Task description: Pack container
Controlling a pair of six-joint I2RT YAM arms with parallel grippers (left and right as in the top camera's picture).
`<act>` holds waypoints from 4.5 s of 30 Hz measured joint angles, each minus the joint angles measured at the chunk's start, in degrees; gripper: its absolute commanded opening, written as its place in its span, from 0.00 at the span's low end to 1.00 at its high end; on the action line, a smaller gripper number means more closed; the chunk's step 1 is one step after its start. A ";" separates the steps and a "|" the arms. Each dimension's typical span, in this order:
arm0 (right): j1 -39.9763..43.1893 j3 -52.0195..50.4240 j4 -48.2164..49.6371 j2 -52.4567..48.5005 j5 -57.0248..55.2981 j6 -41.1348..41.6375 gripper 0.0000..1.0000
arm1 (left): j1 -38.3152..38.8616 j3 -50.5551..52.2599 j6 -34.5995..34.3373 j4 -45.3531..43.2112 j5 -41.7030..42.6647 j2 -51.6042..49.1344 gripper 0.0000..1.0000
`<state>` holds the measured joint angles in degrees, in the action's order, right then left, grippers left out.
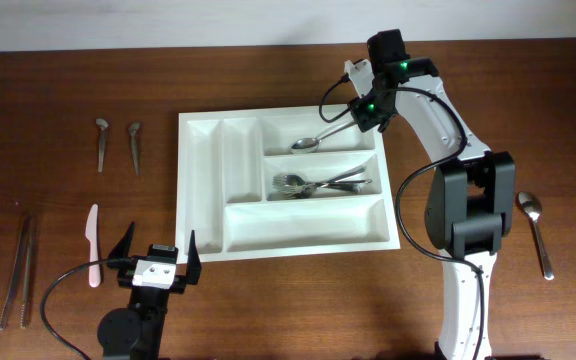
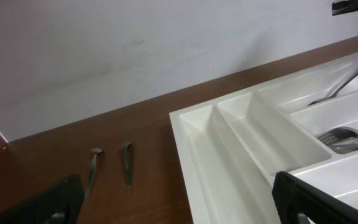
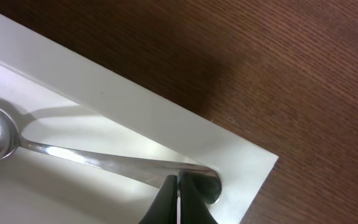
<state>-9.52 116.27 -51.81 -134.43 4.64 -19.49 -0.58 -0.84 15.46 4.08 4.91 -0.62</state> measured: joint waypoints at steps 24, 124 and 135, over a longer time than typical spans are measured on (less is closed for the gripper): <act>-0.26 3.93 -2.56 -1.07 0.17 1.75 0.04 | 0.00 0.00 0.00 0.00 0.00 0.00 0.99; 47.98 -24.41 -16.26 10.71 -9.81 -18.08 0.46 | 0.00 0.00 0.00 0.00 0.00 0.00 0.99; 47.98 -25.49 -11.91 10.69 -9.79 -18.08 0.42 | 0.00 0.00 0.00 0.00 0.00 0.00 0.99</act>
<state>38.46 90.78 -63.72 -123.74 -5.15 -37.56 -0.58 -0.84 15.46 4.08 4.91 -0.62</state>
